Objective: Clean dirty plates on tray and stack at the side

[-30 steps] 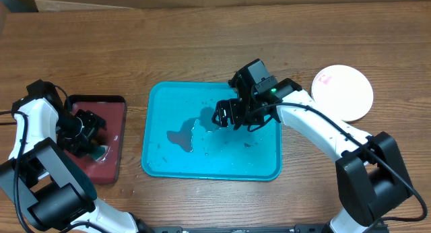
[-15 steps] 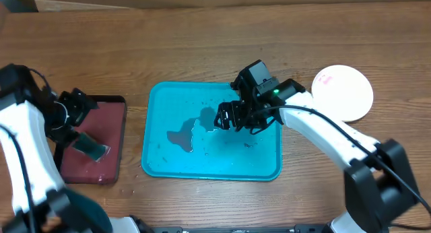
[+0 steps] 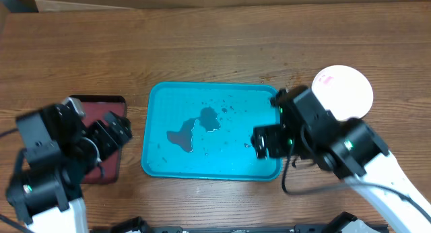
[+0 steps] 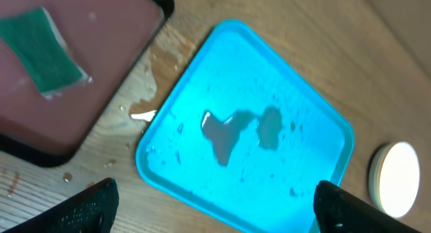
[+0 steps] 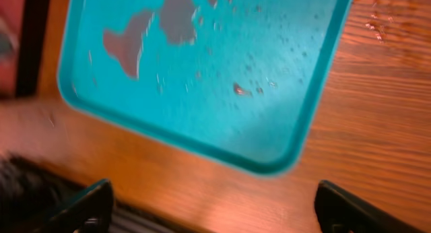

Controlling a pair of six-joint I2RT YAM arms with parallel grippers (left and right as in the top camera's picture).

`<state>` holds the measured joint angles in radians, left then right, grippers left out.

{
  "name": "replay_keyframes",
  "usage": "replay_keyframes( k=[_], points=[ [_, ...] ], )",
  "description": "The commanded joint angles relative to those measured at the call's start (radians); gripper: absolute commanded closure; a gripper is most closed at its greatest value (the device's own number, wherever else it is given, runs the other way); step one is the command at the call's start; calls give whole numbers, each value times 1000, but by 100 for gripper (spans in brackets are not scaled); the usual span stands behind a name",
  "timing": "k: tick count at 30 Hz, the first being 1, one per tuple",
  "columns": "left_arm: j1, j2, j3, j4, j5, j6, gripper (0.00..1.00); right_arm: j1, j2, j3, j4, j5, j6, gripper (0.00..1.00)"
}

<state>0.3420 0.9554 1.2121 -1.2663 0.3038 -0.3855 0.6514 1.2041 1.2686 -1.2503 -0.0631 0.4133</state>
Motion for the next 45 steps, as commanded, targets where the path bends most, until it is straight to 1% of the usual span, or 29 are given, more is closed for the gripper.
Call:
replay_keyframes(
  k=[1, 2, 5, 8, 24, 29, 37, 39, 41, 45],
  points=[
    [-29, -120, -103, 9, 3, -4, 7, 97, -118, -18, -49, 152, 7, 0],
    [-28, -143, -124, 9, 3, -4, 0, 114, -139, -24, -49, 168, 7, 0],
    [-28, -187, -175, 7, 0, -3, 0, 140, -190, -32, -34, 210, 6, 0],
    [-28, -190, -189, 7, 0, -4, 0, 138, -208, -32, -27, 239, 6, 0],
    [-28, -183, -189, 7, 0, -3, 0, 139, -187, -32, -40, 242, 6, 0],
    [-28, -183, -189, 7, 0, -3, 0, 139, -187, -32, -111, 242, 6, 0],
    [-28, -183, -189, 7, 0, -3, 0, 138, -195, -32, -139, 243, 8, 0],
    [-28, -183, -189, 7, 0, -3, 0, 138, -203, -32, -120, 243, 7, 0],
    [-28, -183, -189, 7, 0, -3, 0, 127, -216, -32, -93, 251, 6, 0],
    [-28, -183, -189, 7, 0, -3, 0, 47, -289, -57, -58, 249, 6, 0]
  ],
)
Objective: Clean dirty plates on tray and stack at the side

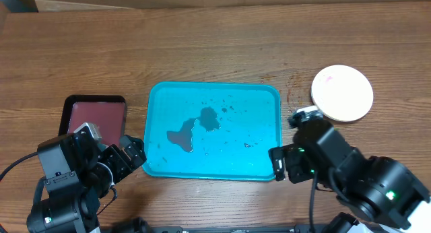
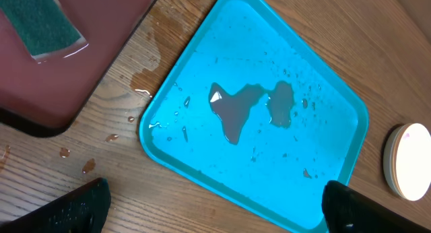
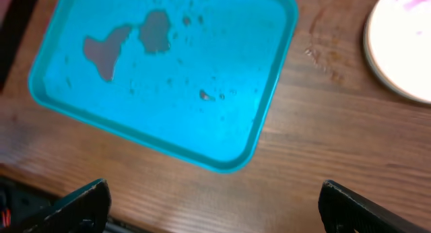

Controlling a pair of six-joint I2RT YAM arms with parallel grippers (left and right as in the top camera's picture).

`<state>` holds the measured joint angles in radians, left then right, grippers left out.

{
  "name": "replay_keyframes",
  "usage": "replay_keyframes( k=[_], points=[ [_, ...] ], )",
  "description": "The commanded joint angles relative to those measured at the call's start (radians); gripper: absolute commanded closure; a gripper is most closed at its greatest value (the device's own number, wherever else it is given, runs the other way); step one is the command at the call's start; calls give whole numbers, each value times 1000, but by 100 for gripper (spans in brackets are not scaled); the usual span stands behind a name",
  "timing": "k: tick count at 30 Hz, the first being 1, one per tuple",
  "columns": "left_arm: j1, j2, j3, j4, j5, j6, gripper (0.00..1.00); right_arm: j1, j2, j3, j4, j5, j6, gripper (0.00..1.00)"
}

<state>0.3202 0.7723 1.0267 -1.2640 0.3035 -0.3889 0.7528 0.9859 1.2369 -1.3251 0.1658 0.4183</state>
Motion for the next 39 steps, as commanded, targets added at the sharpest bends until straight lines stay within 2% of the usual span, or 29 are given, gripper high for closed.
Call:
replay_keyframes(
  k=[1, 5, 10, 16, 27, 36, 39],
  points=[
    [-6, 0, -4, 5, 0, 0, 0, -77, -93, -41, 30, 16, 1, 0],
    [-6, 0, -4, 5, 0, 0, 0, -238, -237, -174, 130, -64, -29, 0],
    [-6, 0, -4, 5, 0, 0, 0, -428, -464, -416, 423, -214, -170, 0],
    [-6, 0, -4, 5, 0, 0, 0, -607, -712, -681, 666, -319, -184, 0],
    [-6, 0, -4, 5, 0, 0, 0, -644, -928, -1068, 1105, -381, -179, 0],
    [-6, 0, -4, 5, 0, 0, 0, -687, -984, -1210, 1355, -380, -180, 0],
    [-6, 0, -4, 5, 0, 0, 0, -708, -984, -1229, 1364, -380, -180, 0]
  ],
)
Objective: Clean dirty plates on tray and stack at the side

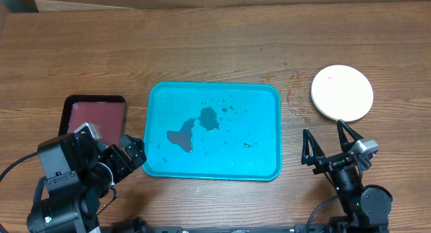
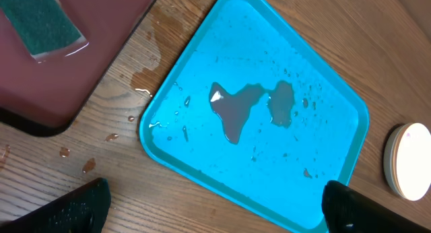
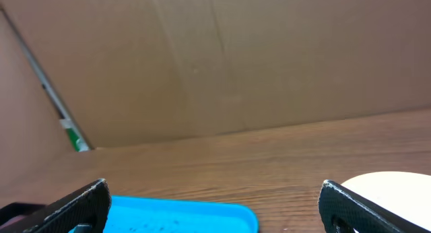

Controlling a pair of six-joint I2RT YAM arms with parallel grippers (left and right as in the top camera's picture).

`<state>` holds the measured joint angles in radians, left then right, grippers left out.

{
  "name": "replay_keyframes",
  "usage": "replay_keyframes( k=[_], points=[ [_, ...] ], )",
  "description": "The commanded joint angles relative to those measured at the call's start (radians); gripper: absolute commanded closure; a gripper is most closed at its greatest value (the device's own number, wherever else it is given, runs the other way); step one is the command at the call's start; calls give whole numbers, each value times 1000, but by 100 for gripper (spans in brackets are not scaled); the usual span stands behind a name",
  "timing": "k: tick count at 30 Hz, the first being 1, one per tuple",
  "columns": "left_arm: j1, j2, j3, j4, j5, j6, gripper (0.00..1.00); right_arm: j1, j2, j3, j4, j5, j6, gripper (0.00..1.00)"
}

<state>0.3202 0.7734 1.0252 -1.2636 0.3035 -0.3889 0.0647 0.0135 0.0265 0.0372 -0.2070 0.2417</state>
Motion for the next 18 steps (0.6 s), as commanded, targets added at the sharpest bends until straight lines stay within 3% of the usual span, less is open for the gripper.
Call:
replay_keyframes(
  k=[1, 7, 12, 18],
  points=[
    [-6, -2, -2, 4, 0, 0, 0, -27, -11, -19, -3, -4, -4, 0],
    [-6, -2, -2, 4, 0, 0, 0, -73, -11, -19, -12, 63, -8, 0],
    [-6, -2, -2, 4, 0, 0, 0, -76, -11, -18, -120, 162, -8, 0],
    [-6, -2, -2, 4, 0, 0, 0, -76, -11, -18, -122, 172, -145, 0]
  ],
)
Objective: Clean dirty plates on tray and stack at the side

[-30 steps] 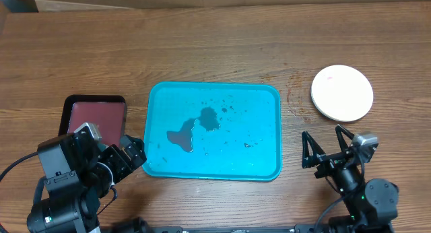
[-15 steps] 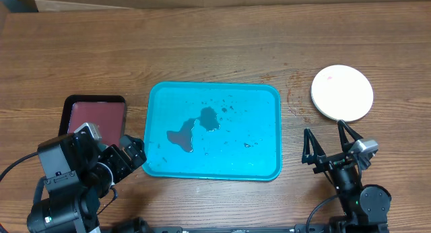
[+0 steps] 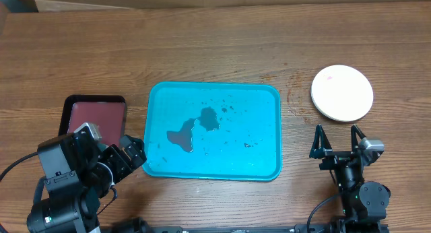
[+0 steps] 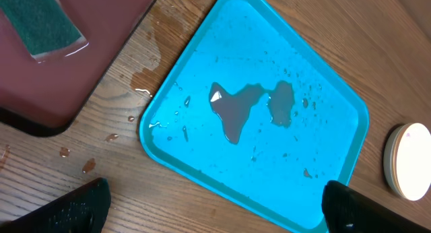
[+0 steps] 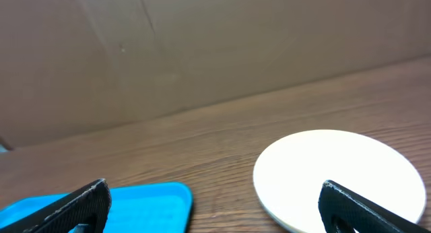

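Observation:
The blue tray point(image 3: 266, 102) lies mid-table with brown puddles point(image 3: 192, 128) and specks on it and no plate. A white plate point(image 3: 342, 93) with faint pink marks rests on the wood to its right; it also shows as the plate point(image 4: 407, 162) and the plate point(image 5: 337, 169). My left gripper point(image 3: 125, 156) is open at the tray's front left corner; the left gripper point(image 4: 214, 209) holds nothing. My right gripper point(image 3: 335, 136) stands open near the front edge, below the plate; the right gripper point(image 5: 215, 206) is empty and faces the tray point(image 5: 135, 201) and plate.
A dark red tray point(image 3: 97, 113) sits left of the blue one, holding a green sponge point(image 4: 40, 21). Water drops point(image 4: 138, 81) spot the wood between the two trays. A brown cardboard wall point(image 5: 202, 51) rises behind the table.
My right gripper has shifted a little to the right at the front edge, and its view now takes in the whole white plate. The left arm, tray and plate are unchanged.
At first my right gripper hung open over the tray's right end and my left arm over the dark red tray. Then both arms were back near the front edge. After that the right arm was folded low at the front right, looking level across the table, as now.

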Controlling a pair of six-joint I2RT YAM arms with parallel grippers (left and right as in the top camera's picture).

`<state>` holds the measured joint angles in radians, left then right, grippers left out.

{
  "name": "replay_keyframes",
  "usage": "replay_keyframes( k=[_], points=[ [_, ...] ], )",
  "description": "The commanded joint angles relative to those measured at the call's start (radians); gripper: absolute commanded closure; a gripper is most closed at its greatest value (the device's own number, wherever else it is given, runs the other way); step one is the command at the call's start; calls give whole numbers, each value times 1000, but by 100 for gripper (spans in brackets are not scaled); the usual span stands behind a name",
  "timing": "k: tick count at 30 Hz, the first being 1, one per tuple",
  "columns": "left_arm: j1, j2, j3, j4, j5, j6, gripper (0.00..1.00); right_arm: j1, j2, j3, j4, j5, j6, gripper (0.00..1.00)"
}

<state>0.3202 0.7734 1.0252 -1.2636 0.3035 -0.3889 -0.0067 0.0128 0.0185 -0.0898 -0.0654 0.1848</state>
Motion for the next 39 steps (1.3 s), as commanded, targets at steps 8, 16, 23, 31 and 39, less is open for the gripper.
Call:
replay_keyframes(
  k=[8, 16, 23, 31, 39],
  points=[
    [-6, -2, -2, 4, 0, 0, 0, -3, -11, -10, 7, 20, -133, 0],
    [-6, -2, -2, 4, 0, 0, 0, -3, -10, -10, 8, 20, -133, 0],
    [-6, -2, -2, 4, 0, 0, 0, -3, -10, -10, 8, 20, -133, 0],
    [-6, -2, -2, 4, 0, 0, 0, -3, -10, -10, 8, 20, -133, 0],
    [-6, -1, -2, -11, 0, 2, 0, -3, -10, -10, 8, 20, -133, 0]
  ],
)
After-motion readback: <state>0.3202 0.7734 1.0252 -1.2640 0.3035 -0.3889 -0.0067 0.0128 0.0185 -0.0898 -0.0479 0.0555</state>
